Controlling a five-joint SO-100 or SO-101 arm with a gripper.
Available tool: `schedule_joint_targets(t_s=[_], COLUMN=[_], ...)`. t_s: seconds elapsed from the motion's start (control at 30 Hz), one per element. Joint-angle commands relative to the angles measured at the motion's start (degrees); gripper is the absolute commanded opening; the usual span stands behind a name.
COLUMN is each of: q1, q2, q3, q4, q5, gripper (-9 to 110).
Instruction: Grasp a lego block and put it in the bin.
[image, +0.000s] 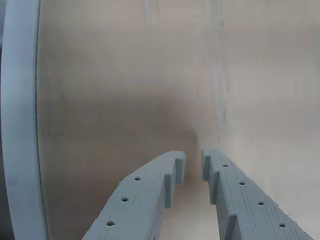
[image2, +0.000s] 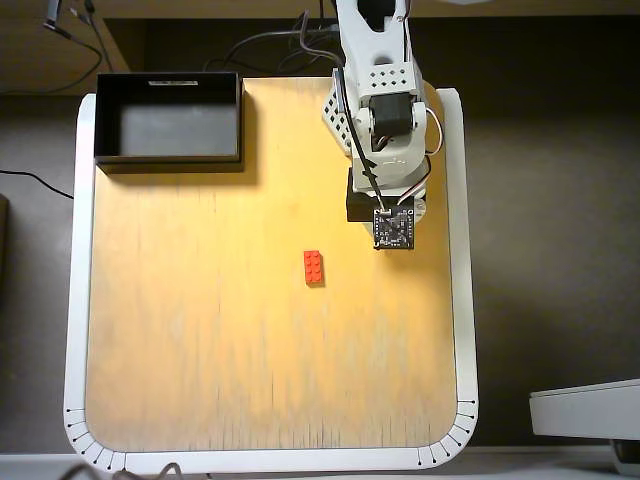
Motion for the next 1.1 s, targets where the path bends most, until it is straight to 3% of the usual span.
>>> schedule_joint_targets(t_s=[0.0,0.73,0.83,0.93,1.07], q1=[-0.62,-0.97,-4.04,-3.87,-2.81], q2=[5.27,5.27,5.27,5.10,2.90], q3=[8.96,8.96,8.96,8.96,8.44], q4=[0.35,0.35,0.35,0.35,0.18], q5=[-0.26,-0.35,5.36,3.34,11.43], gripper=[1,1,1,1,1])
